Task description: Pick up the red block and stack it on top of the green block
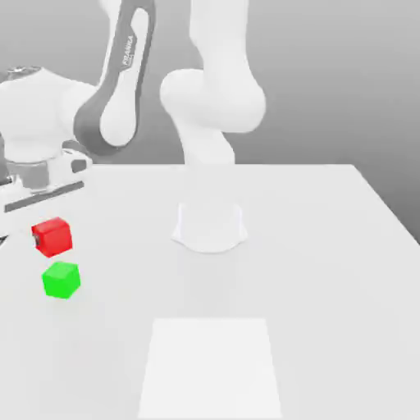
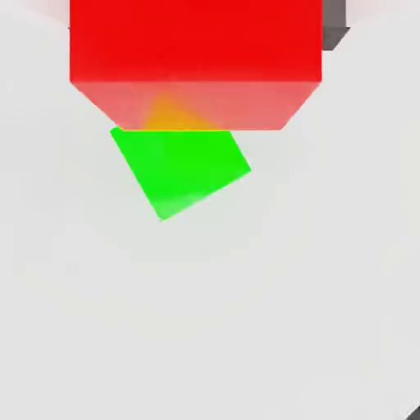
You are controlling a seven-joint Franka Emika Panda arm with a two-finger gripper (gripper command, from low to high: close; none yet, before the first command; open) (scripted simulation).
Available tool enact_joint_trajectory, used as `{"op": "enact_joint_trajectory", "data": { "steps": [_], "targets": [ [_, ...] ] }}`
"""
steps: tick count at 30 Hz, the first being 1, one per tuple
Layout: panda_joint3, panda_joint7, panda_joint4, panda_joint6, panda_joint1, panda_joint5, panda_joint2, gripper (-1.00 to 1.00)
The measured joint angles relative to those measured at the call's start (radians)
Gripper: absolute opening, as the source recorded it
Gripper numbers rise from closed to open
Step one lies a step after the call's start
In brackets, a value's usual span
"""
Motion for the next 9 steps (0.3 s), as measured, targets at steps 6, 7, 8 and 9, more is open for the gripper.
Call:
{"op": "enact_joint_trajectory", "data": {
  "steps": [6,7,8,9],
  "targets": [
    [0.012,-0.066,0.004,0.187,0.004,0.103,0.193,1.0],
    [0.012,-0.066,0.004,0.187,0.004,0.103,0.193,1.0],
    [0.012,-0.066,0.004,0.187,0.004,0.103,0.193,1.0],
    [0.012,-0.066,0.004,0.187,0.004,0.103,0.193,1.0]
  ]
}}
